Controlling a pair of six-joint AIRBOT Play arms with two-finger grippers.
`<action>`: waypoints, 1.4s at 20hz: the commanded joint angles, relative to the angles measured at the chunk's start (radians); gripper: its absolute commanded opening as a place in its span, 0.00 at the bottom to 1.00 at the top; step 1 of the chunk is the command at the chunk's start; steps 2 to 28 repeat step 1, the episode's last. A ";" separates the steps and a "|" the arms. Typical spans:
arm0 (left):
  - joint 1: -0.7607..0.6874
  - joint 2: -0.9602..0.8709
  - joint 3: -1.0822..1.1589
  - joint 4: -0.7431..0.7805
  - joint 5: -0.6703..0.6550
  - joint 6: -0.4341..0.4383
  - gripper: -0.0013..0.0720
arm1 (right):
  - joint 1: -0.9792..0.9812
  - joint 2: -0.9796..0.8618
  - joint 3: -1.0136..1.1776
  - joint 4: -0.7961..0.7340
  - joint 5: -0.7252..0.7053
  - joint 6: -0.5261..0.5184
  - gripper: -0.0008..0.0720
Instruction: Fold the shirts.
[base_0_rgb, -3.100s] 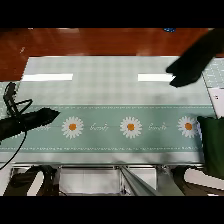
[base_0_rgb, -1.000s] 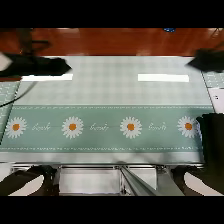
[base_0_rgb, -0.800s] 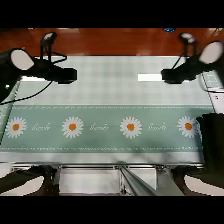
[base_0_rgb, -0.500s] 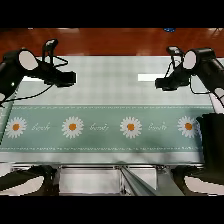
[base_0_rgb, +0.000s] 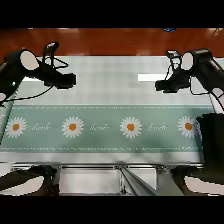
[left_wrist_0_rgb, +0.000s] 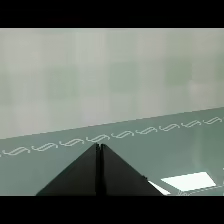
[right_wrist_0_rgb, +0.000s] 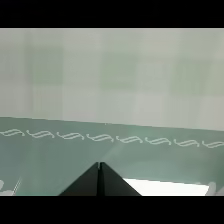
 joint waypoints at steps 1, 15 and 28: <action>0.001 -0.001 0.001 0.001 -0.002 -0.002 0.06 | 0.001 -0.001 0.000 -0.002 0.003 0.001 0.04; 0.001 -0.001 0.001 0.001 -0.002 -0.002 0.06 | 0.001 -0.001 0.000 -0.002 0.003 0.001 0.04; 0.001 -0.001 0.001 0.001 -0.002 -0.002 0.06 | 0.001 -0.001 0.000 -0.002 0.003 0.001 0.04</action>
